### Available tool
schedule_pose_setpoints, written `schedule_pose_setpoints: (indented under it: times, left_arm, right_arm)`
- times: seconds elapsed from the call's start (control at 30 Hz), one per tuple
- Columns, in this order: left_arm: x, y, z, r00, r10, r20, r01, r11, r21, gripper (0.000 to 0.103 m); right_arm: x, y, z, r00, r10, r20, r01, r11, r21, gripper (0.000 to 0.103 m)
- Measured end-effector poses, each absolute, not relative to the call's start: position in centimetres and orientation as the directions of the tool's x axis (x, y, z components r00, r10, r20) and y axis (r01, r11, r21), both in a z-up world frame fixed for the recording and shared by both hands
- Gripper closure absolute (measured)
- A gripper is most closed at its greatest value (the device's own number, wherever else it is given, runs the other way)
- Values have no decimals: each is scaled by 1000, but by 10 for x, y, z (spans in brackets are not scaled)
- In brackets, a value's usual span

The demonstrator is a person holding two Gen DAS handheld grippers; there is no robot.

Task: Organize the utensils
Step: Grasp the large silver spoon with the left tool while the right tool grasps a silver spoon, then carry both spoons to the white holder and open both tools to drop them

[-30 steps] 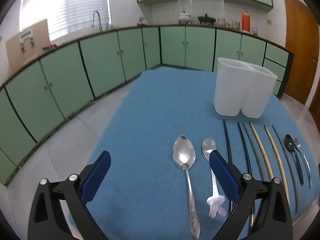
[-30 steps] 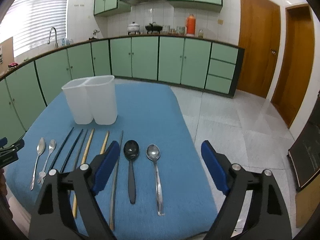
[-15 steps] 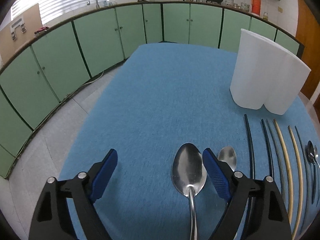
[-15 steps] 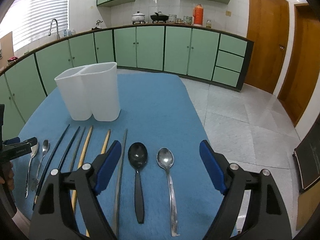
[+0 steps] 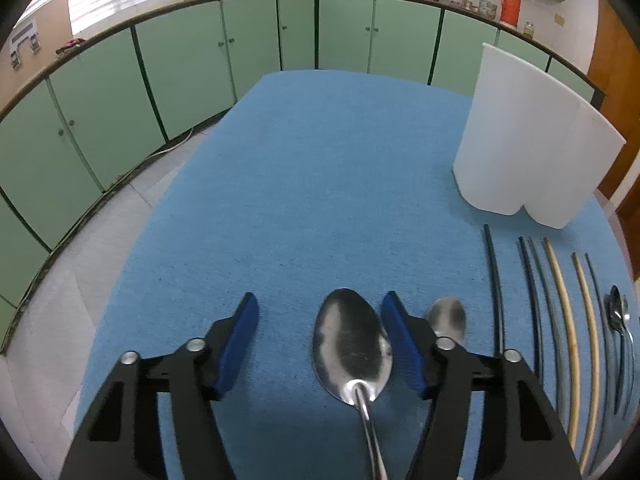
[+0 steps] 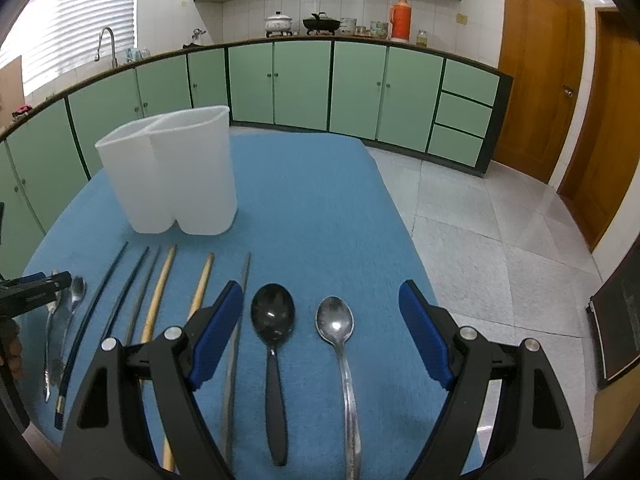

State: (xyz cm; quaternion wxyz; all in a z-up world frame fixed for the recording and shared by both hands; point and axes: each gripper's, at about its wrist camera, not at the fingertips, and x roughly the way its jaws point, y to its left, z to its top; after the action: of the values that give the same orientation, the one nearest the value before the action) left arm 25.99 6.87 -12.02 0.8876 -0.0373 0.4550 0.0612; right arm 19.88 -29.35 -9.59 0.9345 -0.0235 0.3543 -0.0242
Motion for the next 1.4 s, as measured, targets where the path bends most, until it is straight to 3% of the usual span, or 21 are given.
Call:
schedule_pose_setpoints:
  times: [0.27,1.07,1.4]
  left_arm:
    - [251,62,-118,595,45,-803,-112,993,-27,68]
    - [250,64,-116,631,-2,-776,-14,1000,-14,68]
    - [235,62,-107,662,-19,-749,7,1000,-18,68]
  right_arm:
    - [202,-305,-109,702,-66,-709,23,997,-70,35]
    - [243,-310,-142,563,-3,-827,-33,999,-27,72]
    - [235,-309,-130,598,25,-801,-42,999,0,75]
